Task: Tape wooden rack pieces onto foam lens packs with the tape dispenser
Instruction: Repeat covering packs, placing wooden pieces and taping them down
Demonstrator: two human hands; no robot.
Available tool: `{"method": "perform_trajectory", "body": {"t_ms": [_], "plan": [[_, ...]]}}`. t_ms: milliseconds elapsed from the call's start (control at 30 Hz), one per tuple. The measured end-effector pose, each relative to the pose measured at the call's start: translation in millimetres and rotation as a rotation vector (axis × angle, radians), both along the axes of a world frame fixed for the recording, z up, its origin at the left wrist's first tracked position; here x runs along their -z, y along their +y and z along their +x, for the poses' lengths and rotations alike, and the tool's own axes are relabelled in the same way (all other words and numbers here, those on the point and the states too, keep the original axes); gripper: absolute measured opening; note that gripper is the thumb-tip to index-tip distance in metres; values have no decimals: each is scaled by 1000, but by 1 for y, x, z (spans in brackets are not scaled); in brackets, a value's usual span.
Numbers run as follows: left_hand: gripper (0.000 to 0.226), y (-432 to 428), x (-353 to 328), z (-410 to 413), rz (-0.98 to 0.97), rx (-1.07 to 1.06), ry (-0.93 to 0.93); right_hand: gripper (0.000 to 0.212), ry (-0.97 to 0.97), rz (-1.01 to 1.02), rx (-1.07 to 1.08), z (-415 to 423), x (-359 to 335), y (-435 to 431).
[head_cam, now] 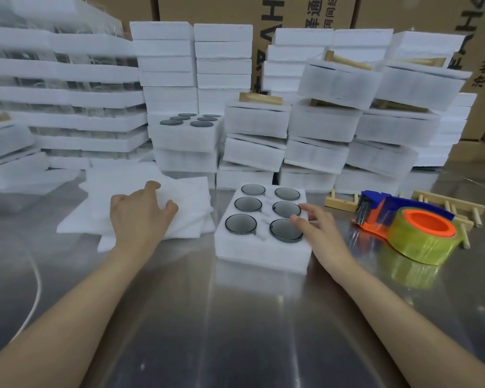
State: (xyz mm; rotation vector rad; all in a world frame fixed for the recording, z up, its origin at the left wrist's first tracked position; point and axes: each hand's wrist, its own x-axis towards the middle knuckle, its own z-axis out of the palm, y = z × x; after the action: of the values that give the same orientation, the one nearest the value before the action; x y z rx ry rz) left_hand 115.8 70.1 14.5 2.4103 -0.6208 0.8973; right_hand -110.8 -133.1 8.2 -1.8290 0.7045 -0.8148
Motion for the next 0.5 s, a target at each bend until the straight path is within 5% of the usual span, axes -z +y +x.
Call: {"method": "perform_trajectory", "body": {"t_ms": [200, 300, 400, 500], "plan": [[32, 5, 0, -3, -332, 15, 41, 31, 19, -9, 3, 0, -1, 1], [29, 3, -8, -15, -496, 99, -198, 36, -6, 2, -12, -3, -2, 0], [18, -8, -17, -40, -458, 312, -450, 39, -35, 18, -51, -4, -1, -1], [20, -24, -9, -78, -265, 684, -559, 17, -143, 99, -82, -2, -1, 1]]}}
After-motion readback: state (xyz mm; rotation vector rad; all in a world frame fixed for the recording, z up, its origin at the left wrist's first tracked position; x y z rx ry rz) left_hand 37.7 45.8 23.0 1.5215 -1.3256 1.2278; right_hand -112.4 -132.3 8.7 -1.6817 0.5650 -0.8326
